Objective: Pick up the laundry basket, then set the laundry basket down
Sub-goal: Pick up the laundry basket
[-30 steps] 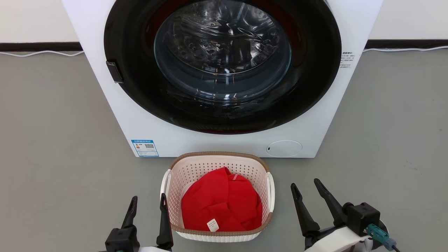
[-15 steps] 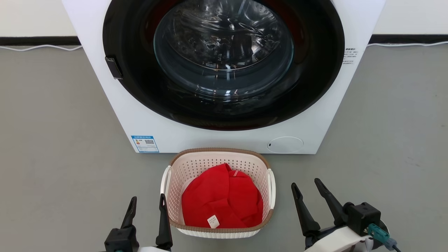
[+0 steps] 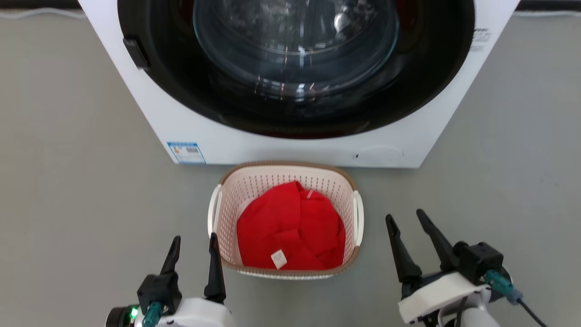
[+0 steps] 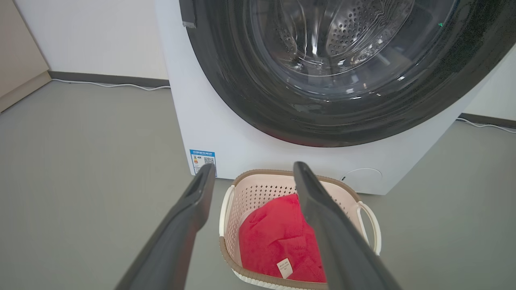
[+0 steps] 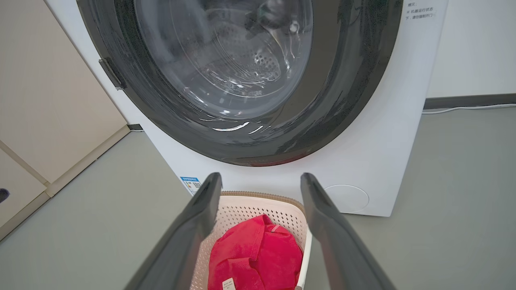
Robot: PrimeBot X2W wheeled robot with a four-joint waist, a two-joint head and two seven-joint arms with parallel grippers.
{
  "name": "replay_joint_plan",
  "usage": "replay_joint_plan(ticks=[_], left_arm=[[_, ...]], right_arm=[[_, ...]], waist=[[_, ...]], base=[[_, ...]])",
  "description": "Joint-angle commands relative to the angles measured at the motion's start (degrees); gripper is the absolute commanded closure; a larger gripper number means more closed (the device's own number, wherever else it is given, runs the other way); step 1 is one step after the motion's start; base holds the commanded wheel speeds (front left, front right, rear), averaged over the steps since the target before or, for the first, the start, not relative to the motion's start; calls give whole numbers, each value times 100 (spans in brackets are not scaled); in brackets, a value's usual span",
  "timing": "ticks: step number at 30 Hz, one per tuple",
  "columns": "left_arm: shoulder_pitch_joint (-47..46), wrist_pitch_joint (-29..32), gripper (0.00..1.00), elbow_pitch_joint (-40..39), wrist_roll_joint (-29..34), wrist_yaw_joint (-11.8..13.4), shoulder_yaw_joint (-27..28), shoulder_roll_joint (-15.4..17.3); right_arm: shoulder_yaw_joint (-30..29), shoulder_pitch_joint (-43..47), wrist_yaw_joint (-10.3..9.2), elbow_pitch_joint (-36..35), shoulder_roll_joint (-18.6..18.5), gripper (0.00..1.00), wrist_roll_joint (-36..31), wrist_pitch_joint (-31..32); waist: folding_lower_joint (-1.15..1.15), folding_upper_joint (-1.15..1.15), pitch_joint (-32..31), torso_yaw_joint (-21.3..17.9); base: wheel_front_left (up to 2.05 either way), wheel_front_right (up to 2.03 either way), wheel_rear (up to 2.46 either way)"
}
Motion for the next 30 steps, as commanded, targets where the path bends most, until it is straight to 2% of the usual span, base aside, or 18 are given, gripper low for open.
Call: replay_joint_plan(ticks=[1,5,20,30], left_arm=[[-315,-59,0,-23,-13,-42,139,-30],[-671,-59,0,247,81,-78,94,-30],[-2436,-59,0,1456,-313,-345,11,-30],[-3175,-59,0,2142,-611,-416,-262,-30]], right_arm=[[63,-236,41,-65,6,0,-52,-81],[-63,-464,41,38,6,0,-171,-81],[-635,-1603,41,434,6,0,-727,-81],[-1015,-2086,41,722,6,0,-1053,-81]], waist=[[0,0,289,61],[0,0,709,136],[0,0,2374,498],[0,0,3010,763]], base=[[0,0,0],[0,0,0],[0,0,0],[0,0,0]])
